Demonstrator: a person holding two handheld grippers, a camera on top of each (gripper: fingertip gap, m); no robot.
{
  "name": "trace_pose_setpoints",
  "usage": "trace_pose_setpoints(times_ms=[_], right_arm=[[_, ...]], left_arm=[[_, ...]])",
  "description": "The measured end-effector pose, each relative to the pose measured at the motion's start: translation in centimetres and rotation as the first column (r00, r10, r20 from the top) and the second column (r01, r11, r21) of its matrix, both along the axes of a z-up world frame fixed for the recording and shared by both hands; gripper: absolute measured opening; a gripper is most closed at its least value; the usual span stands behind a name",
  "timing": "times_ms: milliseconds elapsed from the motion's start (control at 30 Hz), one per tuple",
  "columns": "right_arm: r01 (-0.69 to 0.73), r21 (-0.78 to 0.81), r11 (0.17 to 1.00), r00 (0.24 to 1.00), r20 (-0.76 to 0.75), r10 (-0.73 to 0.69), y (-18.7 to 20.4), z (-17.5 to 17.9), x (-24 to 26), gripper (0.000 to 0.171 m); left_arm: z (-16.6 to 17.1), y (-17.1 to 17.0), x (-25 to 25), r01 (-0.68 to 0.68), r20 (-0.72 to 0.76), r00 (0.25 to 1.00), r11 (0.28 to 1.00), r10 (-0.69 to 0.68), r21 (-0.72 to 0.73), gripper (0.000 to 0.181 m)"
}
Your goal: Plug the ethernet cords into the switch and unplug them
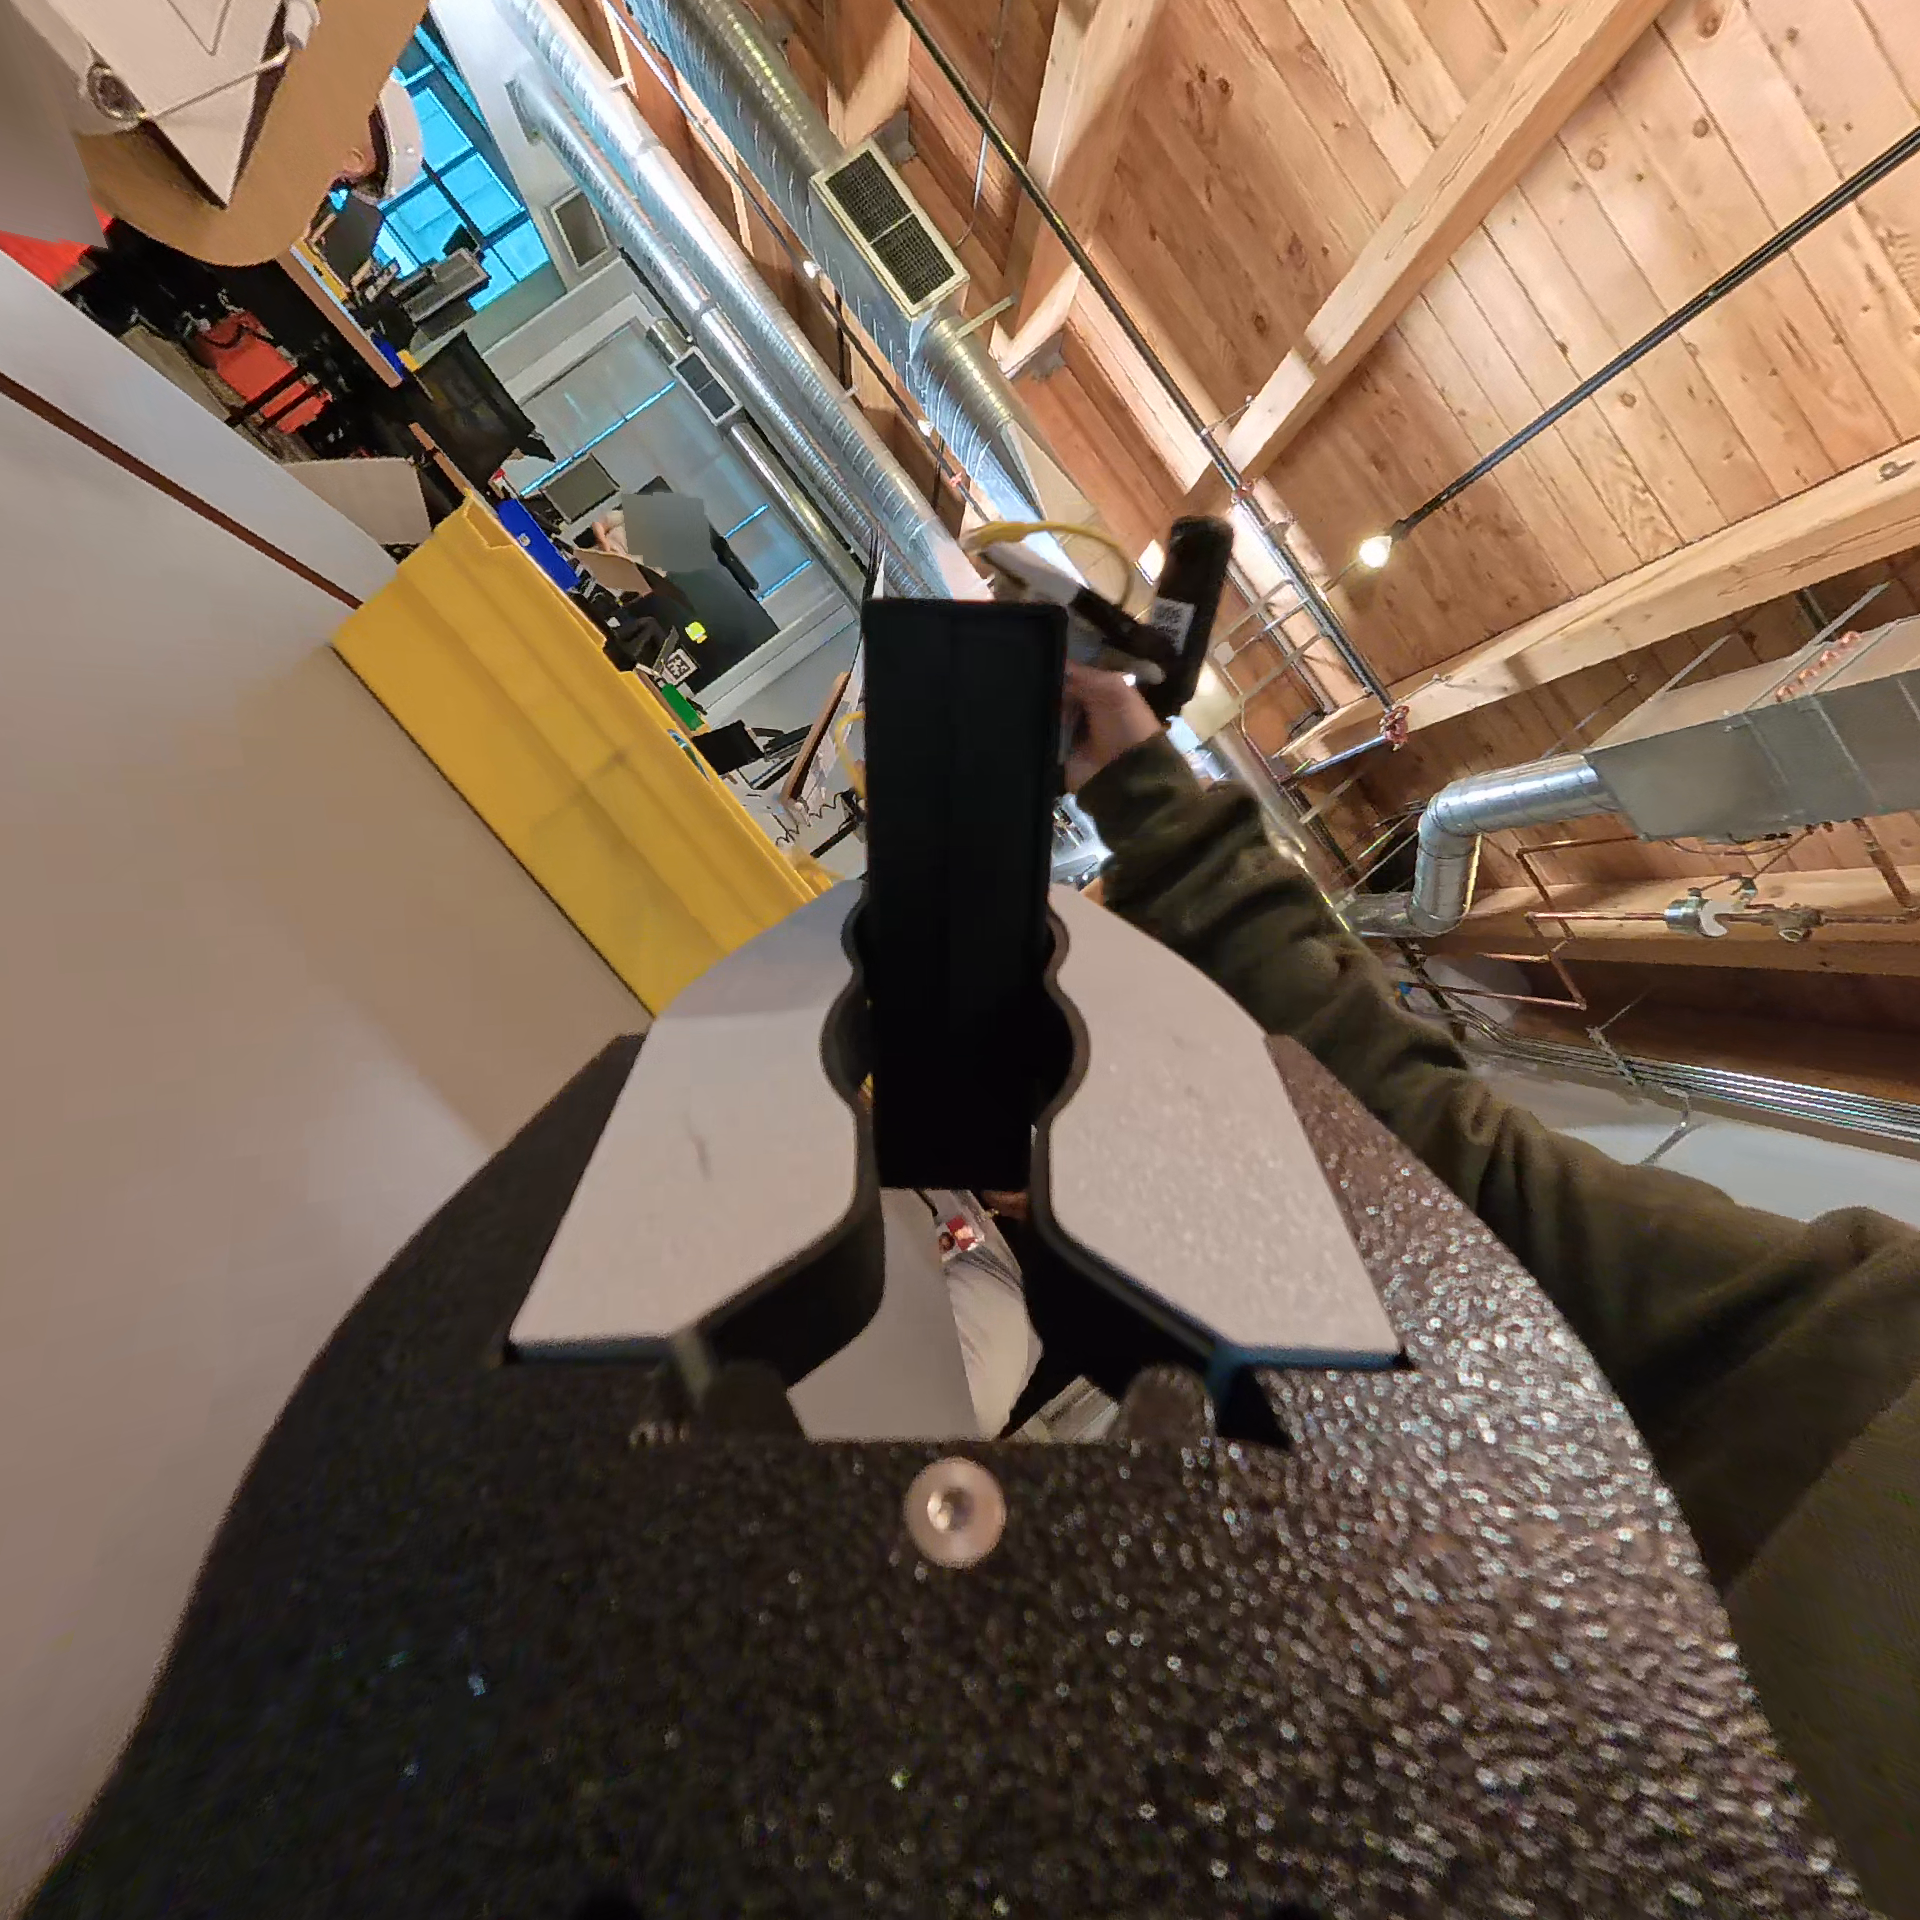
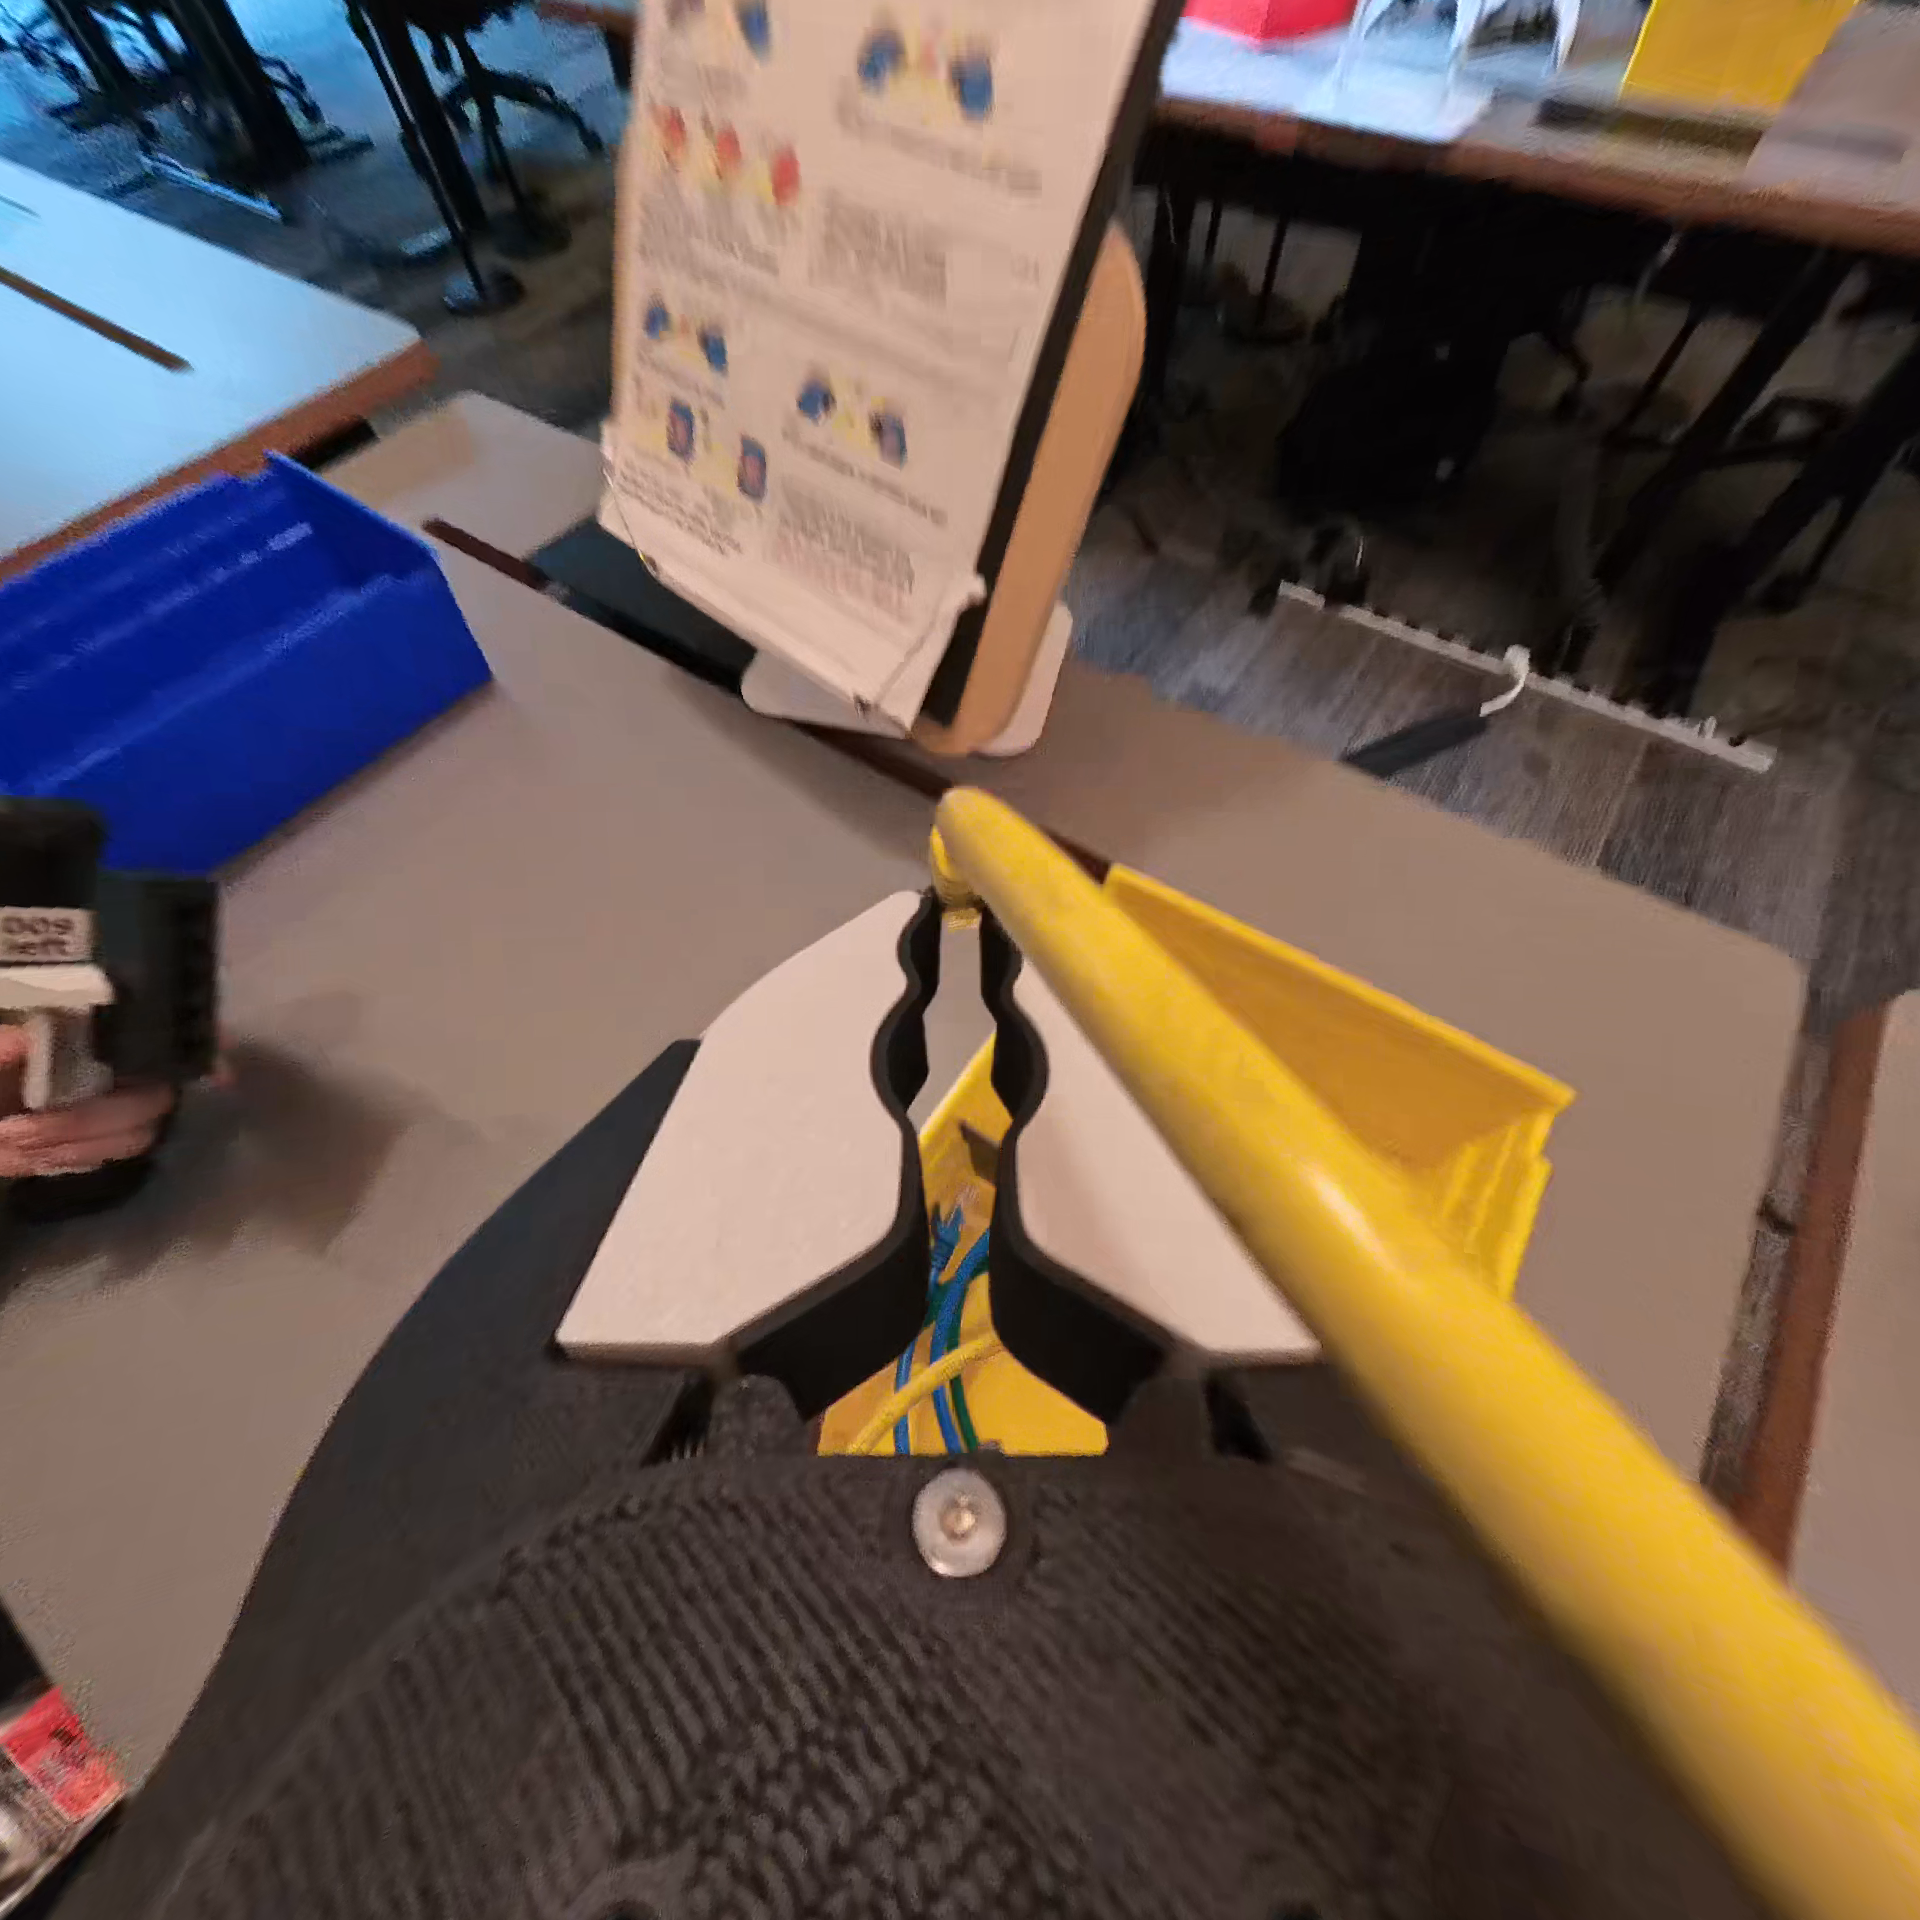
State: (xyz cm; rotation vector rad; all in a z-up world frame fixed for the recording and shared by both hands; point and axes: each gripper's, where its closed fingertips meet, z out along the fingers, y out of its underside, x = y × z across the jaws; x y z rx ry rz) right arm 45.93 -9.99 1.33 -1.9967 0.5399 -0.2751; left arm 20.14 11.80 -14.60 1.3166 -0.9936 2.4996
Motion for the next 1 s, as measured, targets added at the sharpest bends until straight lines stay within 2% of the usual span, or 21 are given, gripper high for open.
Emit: trace_pose_setpoints(times_ms=[100,167,233,300,500,667,833,1000], right_arm=[[0.029,0.002,1.000,0.999,-0.040,-0.029,0.6,-4.4,0.8,0.008],[0.047,0.009,0.999,0.998,-0.051,-0.047,0.9,-5.6,1.5,0.008],[0.085,0.005,0.996,0.996,-0.037,-0.085,0.7,-5.5,2.5,0.008],[0.093,0.022,0.995,0.996,-0.010,-0.092,0.7,-3.4,3.2,0.008],[0.162,0.109,0.981,0.976,0.128,-0.175,-0.9,7.0,4.9,0.008],[0.226,0.130,0.965,0.947,0.201,-0.249,-1.5,12.9,5.5,0.008],[0.260,0.168,0.951,0.939,0.187,-0.289,-1.5,15.5,5.5,0.008],[0.326,0.125,0.937,0.907,0.239,-0.347,-2.6,19.6,3.2,0.007]], left_arm=[[-0.3,0.1,0.1,0.000,-0.010,1.000,1.000,0.000,-0.002,0.026],[-0.2,0.2,0.0,-0.002,-0.004,1.000,1.000,0.002,0.007,0.026],[-0.2,0.4,-0.1,-0.003,-0.002,1.000,1.000,0.003,0.010,0.027],[-0.2,0.5,-0.1,0.000,-0.002,1.000,1.000,0.000,0.002,0.027],[-0.2,0.6,-0.1,0.011,0.000,1.000,1.000,-0.011,-0.017,0.027],[-0.3,0.4,-0.2,0.035,0.004,0.999,0.999,-0.035,-0.031,0.027],[-0.3,0.4,-0.2,0.043,0.005,0.999,0.998,-0.043,-0.039,0.027],[-0.4,0.1,-0.3,0.066,0.008,0.998,0.997,-0.066,-0.039,0.027]])
